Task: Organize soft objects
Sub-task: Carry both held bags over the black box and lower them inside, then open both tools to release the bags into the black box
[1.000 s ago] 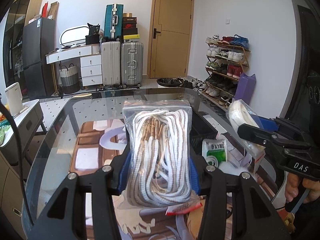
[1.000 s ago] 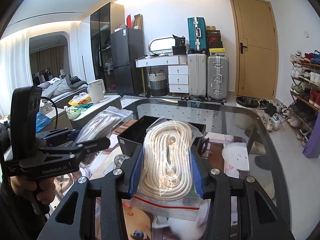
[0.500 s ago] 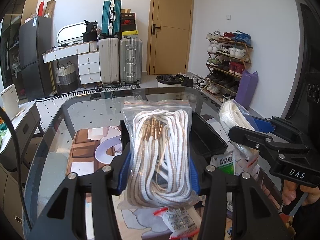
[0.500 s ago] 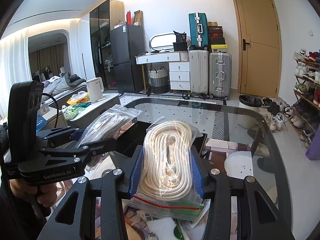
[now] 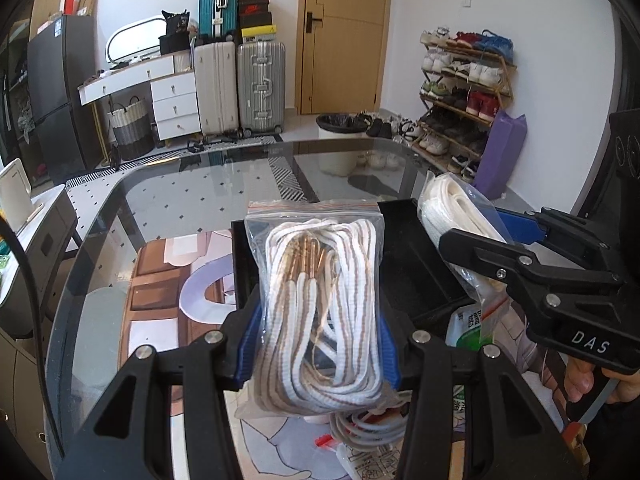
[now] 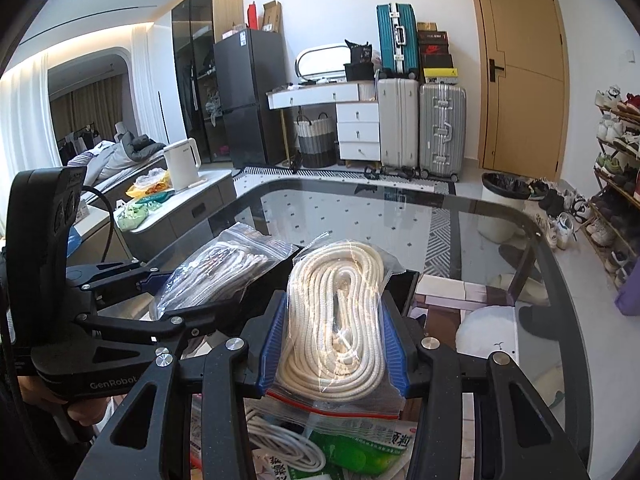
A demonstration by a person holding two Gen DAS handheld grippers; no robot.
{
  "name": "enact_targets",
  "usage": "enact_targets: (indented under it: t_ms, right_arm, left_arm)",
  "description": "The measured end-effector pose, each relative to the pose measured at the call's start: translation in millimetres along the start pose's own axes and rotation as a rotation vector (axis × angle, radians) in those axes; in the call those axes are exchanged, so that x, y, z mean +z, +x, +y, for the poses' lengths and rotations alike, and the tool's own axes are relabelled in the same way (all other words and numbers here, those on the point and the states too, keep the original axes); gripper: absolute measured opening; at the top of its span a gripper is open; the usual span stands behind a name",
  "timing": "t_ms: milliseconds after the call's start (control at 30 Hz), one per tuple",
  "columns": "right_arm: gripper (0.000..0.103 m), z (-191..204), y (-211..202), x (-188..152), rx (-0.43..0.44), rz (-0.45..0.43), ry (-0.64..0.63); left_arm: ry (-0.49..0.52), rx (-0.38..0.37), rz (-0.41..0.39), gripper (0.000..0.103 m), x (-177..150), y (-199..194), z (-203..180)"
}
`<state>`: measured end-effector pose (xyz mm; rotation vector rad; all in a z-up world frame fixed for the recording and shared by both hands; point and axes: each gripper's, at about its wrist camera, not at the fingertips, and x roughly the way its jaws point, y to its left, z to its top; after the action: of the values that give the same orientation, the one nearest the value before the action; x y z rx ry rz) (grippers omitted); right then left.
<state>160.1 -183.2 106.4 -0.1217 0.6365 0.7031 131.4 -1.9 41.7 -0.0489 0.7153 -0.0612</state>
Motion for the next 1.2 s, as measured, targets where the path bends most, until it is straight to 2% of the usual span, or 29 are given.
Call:
enact_targets:
  t_ms: [567,767,833,900,933,967,1000,1067,1200]
  right_arm:
    - [0.045,-14.7,35.4,11.1,0.002,0.03,0.019]
    - [0.057,-17.3,30.5,9.8,-0.01,0.018,0.008]
    - [0.065,-19.0,26.3,8.2,-0.017,0.01,0.01]
    - [0.071,-20.1,20.5,5.8,-0.025,0.002,0.013]
    - [0.078,-21.1,17.0,4.5,-0.027,-0.004,0.017]
    - [0.081,-21.2,12.4,3.1,-0.028,-0.015,0.023]
    - [0.086,-22.3,9.3,2.5,-0.03,-0.023,0.028]
    - [0.088,-23.1,2.2,1.1,-0.037,-0.036,0.033]
    - [0.099,-23.1,-8.2,-4.5,-0.05,-0.045,0.035]
  left_arm:
    - [0.001,-0.022,0.043,0.049,14.5,21.0,-1.8]
    - [-0.007,-0.032,0.023,0.049,13.4,19.5,0.3]
    - [-0.008,-0.035,0.015,0.05,12.7,18.5,1.2]
    - [-0.007,-0.034,0.004,0.055,11.0,16.0,1.4]
    - [-0.007,-0.034,-0.001,0.063,10.5,15.0,1.6]
    - [-0.006,-0.033,-0.008,0.069,10.2,13.4,1.3]
    - [-0.007,-0.033,-0.014,0.071,9.9,11.8,1.6]
    - [-0.014,-0.025,-0.022,0.088,9.8,7.7,2.2]
    - [-0.025,-0.038,-0.057,0.098,8.7,-5.2,6.0]
